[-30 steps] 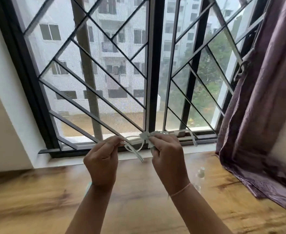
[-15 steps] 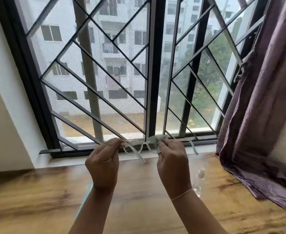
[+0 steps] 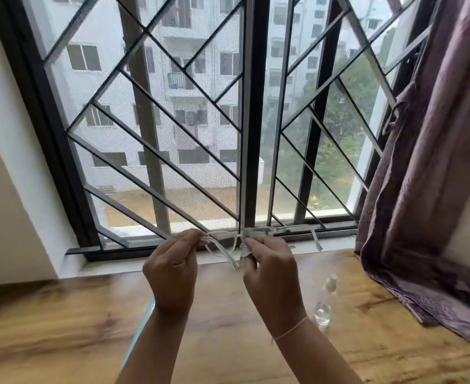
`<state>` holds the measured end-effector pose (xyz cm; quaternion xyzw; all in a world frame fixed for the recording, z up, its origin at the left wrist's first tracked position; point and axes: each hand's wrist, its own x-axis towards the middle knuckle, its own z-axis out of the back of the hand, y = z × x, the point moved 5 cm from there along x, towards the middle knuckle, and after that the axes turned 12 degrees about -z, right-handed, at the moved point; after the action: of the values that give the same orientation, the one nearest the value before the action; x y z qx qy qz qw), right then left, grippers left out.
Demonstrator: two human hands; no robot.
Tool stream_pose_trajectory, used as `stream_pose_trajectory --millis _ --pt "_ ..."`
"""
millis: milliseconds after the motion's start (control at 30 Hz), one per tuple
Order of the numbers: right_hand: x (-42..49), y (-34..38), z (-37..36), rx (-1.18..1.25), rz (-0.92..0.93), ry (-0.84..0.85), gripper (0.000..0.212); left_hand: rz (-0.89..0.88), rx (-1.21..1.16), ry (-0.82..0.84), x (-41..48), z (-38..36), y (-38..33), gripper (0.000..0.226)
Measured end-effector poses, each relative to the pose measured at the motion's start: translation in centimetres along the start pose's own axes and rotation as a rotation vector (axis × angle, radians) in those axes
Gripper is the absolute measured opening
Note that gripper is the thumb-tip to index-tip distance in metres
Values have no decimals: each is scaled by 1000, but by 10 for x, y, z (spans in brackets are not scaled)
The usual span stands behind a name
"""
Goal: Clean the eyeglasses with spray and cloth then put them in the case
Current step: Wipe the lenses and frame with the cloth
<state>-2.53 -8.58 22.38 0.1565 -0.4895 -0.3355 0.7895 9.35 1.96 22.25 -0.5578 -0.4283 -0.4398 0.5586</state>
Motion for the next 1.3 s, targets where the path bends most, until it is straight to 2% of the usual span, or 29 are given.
stream_pose_trajectory --millis 233,333,400,500,567,633,700,733,867,933,1100,1300 --pt "14 -5 3 -1 39 -9 43 -10 7 -15 -4 -1 2 13" --pt "14 -19 1 4 -1 -4 45 35 38 52 -5 -5 5 18" --pt "13 -30 3 67 -56 -15 39 34 93 126 -4 -9 5 20" --pt "5 -54 6 293 -323 -20 30 40 193 241 -6 -15 8 19" --pt "-1 -69 0 589 -572 87 34 64 237 319 -10 -20 12 19" --pt "-6 -69 -4 855 -677 181 33 81 243 385 -14 -26 14 19" --pt "-6 -55 -1 930 -607 204 34 77 251 429 -17 -31 11 19" --pt "-5 -47 3 896 -512 185 35 67 260 446 -17 -34 9 20" --pt "-3 -14 14 518 14 -14 33 6 300 486 -15 -39 -4 24" --pt "-2 -6 8 346 193 -53 27 -65 294 479 -13 -41 -12 21" --pt "-3 -3 -6 96 307 -51 18 -171 163 410 -7 -41 -24 17" --pt "5 1 -1 28 345 -80 15 -242 100 338 -5 -39 -27 9"
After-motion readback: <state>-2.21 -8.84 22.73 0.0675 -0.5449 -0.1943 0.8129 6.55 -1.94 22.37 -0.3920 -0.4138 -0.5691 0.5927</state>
